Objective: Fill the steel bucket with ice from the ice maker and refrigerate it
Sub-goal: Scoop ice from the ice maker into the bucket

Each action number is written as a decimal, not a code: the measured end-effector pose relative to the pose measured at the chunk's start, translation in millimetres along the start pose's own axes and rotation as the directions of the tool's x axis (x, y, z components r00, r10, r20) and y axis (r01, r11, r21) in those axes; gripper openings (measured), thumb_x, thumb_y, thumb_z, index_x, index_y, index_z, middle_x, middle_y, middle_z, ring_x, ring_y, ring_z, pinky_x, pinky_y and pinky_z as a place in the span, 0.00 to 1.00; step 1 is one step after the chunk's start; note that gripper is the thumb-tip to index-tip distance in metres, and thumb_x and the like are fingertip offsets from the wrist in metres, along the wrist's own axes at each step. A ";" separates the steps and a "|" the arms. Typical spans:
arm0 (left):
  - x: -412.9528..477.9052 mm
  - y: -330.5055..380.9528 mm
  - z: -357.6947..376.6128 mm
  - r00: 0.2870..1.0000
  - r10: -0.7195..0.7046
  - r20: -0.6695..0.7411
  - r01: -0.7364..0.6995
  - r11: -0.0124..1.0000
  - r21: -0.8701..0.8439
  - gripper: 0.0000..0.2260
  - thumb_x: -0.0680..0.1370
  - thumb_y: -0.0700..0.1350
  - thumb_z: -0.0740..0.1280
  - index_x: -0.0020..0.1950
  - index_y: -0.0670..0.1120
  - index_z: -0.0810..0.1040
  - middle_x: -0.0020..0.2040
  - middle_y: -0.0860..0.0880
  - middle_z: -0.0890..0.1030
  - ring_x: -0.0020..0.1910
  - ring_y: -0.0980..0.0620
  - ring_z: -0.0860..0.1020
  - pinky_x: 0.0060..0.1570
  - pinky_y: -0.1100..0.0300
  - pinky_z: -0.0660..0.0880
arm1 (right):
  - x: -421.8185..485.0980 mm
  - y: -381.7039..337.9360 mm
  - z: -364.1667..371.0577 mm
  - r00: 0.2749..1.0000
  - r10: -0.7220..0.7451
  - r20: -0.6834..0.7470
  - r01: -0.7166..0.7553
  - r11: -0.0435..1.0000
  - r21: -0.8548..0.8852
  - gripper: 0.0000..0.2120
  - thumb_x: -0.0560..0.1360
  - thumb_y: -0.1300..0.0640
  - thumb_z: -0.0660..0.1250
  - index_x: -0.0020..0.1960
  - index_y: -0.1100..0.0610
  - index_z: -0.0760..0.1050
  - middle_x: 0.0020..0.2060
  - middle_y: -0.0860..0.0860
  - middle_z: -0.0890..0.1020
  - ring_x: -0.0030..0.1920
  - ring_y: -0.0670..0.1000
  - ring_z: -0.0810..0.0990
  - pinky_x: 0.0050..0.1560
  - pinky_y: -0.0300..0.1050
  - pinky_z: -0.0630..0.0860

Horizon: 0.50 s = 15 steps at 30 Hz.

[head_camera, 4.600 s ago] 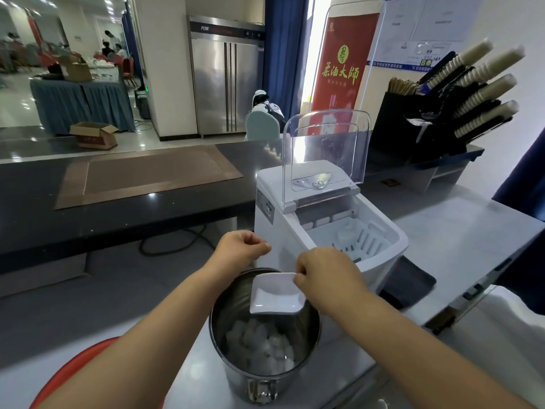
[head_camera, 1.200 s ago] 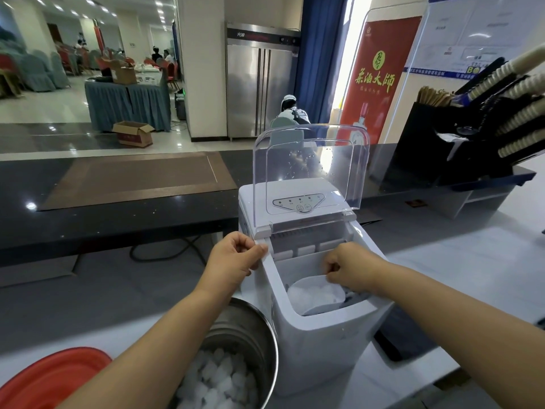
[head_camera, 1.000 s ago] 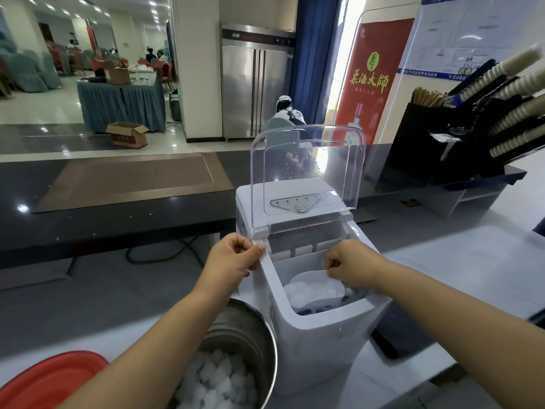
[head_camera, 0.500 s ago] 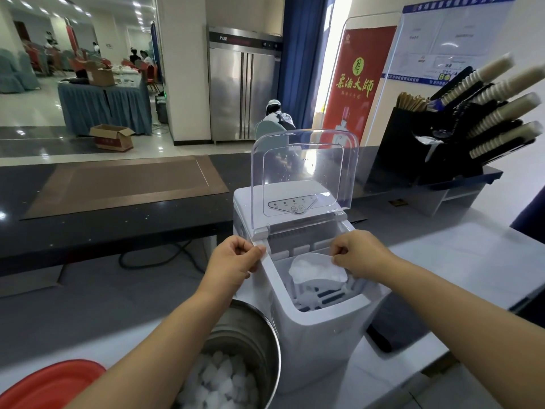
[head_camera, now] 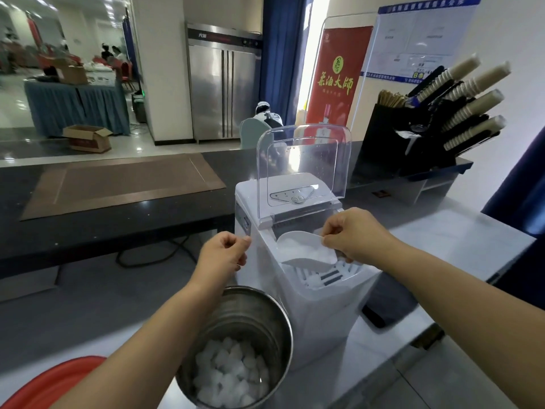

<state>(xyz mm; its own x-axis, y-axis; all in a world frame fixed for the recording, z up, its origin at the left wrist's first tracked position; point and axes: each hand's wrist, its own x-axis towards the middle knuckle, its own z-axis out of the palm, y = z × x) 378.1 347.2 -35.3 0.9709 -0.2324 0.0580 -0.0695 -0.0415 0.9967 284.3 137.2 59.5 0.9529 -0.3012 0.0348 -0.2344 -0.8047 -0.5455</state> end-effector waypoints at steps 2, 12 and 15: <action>-3.8 1.7 -9.8 1.000 0.003 -0.013 -0.003 1.000 0.003 0.10 0.77 0.46 0.67 0.40 0.41 0.75 0.28 0.50 0.77 0.26 0.59 0.74 0.28 0.69 0.72 | -9.0 -11.2 5.7 1.000 0.019 0.008 -0.019 1.000 0.009 0.10 0.71 0.64 0.68 0.32 0.54 0.77 0.17 0.47 0.76 0.17 0.45 0.72 0.23 0.40 0.73; -22.8 0.3 -56.0 0.999 -0.033 -0.020 0.033 0.999 -0.017 0.10 0.78 0.46 0.66 0.39 0.43 0.75 0.29 0.48 0.76 0.28 0.55 0.72 0.33 0.62 0.70 | -57.5 -50.2 49.5 0.989 0.124 0.078 -0.125 0.992 0.015 0.11 0.70 0.65 0.66 0.31 0.55 0.76 0.17 0.48 0.76 0.17 0.48 0.72 0.21 0.37 0.70; -28.4 -2.2 -64.4 0.999 -0.043 -0.006 0.042 0.999 -0.016 0.10 0.78 0.46 0.65 0.40 0.42 0.75 0.30 0.48 0.76 0.29 0.54 0.72 0.32 0.63 0.71 | -70.5 -55.7 67.8 0.992 0.113 0.057 -0.107 0.990 -0.095 0.12 0.70 0.64 0.65 0.29 0.53 0.74 0.18 0.46 0.75 0.17 0.44 0.71 0.19 0.34 0.66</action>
<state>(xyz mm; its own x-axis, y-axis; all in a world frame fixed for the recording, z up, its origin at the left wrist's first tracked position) 365.5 416.5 -35.6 0.9744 -0.2241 0.0159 -0.0245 -0.0360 0.9991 243.2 238.0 30.7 0.9297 -0.3607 -0.0747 -0.3525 -0.8124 -0.4645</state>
